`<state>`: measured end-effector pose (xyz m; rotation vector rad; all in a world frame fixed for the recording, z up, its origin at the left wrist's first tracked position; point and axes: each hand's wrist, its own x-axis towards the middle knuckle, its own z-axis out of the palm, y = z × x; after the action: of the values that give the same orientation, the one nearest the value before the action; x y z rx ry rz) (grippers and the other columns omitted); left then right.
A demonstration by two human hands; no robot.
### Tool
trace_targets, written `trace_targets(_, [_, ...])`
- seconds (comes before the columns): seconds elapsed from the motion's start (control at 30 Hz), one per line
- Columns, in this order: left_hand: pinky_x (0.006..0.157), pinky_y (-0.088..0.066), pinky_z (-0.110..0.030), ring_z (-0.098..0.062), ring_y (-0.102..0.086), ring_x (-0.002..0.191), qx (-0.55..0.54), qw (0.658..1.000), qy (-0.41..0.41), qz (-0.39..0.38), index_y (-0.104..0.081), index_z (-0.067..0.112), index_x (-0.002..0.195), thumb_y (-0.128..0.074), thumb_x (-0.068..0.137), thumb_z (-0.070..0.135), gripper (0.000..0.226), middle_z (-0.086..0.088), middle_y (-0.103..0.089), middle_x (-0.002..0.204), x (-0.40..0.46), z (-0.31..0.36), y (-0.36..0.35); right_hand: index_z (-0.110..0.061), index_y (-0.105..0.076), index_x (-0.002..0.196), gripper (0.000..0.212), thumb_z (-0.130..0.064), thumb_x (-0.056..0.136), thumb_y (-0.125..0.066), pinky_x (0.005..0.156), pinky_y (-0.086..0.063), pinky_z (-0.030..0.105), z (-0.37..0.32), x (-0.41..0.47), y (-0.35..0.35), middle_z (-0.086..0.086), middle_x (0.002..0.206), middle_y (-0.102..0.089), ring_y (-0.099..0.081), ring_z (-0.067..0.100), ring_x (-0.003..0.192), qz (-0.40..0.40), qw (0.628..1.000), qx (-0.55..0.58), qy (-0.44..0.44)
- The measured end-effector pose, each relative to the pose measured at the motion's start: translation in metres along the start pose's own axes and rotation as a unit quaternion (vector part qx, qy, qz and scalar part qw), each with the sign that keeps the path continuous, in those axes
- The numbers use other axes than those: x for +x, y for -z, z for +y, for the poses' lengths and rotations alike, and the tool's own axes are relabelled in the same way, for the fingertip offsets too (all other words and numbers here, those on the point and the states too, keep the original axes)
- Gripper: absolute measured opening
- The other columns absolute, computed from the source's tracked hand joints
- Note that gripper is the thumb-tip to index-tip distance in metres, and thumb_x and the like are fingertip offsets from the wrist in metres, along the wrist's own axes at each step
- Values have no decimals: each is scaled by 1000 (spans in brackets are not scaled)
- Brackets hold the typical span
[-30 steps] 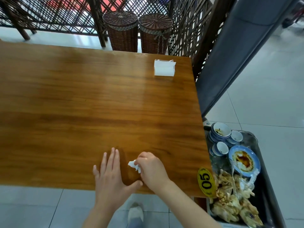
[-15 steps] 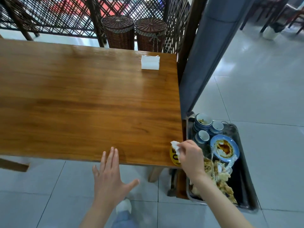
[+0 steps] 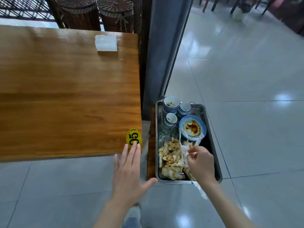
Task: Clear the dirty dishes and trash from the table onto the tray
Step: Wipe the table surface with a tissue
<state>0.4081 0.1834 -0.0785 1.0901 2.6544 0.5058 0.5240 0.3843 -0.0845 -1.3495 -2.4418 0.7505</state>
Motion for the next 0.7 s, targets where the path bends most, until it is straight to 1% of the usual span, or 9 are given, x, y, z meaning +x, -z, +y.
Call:
trace_targets(0.13, [106,28,-31,-6,34,134,-10,999,-43,-22,15,25,147,-45,68,81,114,16,22,149,17,29,-24,-6,-67,80,5,-2,78,-65,58,-35,20,23,4,1,3,79,-62,-51,13,67,-2,999,-36,-15])
trace_targets(0.23, [103,30,-31,-5,36,132,-12,997,-63,-45,12,25,149,-43,69,80,112,17,22,150,33,47,-37,-7,-68,82,4,-5,80,-66,59,-37,20,39,11,5,3,82,-60,-50,14,67,-14,997,-55,-48])
trace_targets(0.37, [112,16,-39,-6,29,135,1,996,-74,-56,10,23,150,-45,71,79,111,11,11,158,60,57,-49,-9,-67,81,3,-7,81,-65,55,-33,18,59,27,8,2,79,-58,-49,13,66,-16,995,-74,-70])
trace_targets(0.47, [111,13,-40,-7,23,137,-2,996,-70,-57,4,22,151,-50,73,75,109,8,5,159,79,58,-59,-11,-67,82,4,-8,82,-65,56,-35,19,74,35,4,-3,78,-54,-50,13,66,-21,994,-80,-77])
trace_targets(0.57, [112,8,-42,-14,8,145,-5,997,-53,-62,-2,21,151,-54,72,73,109,5,-3,159,92,59,-76,-13,-67,83,6,-9,82,-63,57,-38,23,92,44,-5,-4,79,-52,-51,13,68,-46,992,-87,-81])
trace_targets(0.63, [115,1,-44,-16,3,146,-1,997,-35,-71,-3,20,151,-52,71,75,109,5,-6,159,92,55,-90,-13,-67,82,6,-11,83,-62,55,-36,20,103,50,-13,-5,78,-52,-50,11,66,-66,992,-85,-73])
trace_targets(0.7, [117,-3,-45,-15,3,146,4,997,-13,-80,1,21,151,-45,71,78,108,5,-4,159,88,52,-109,-13,-66,81,6,-12,84,-61,52,-32,12,115,57,-20,-5,77,-53,-47,7,63,-97,990,-79,-59])
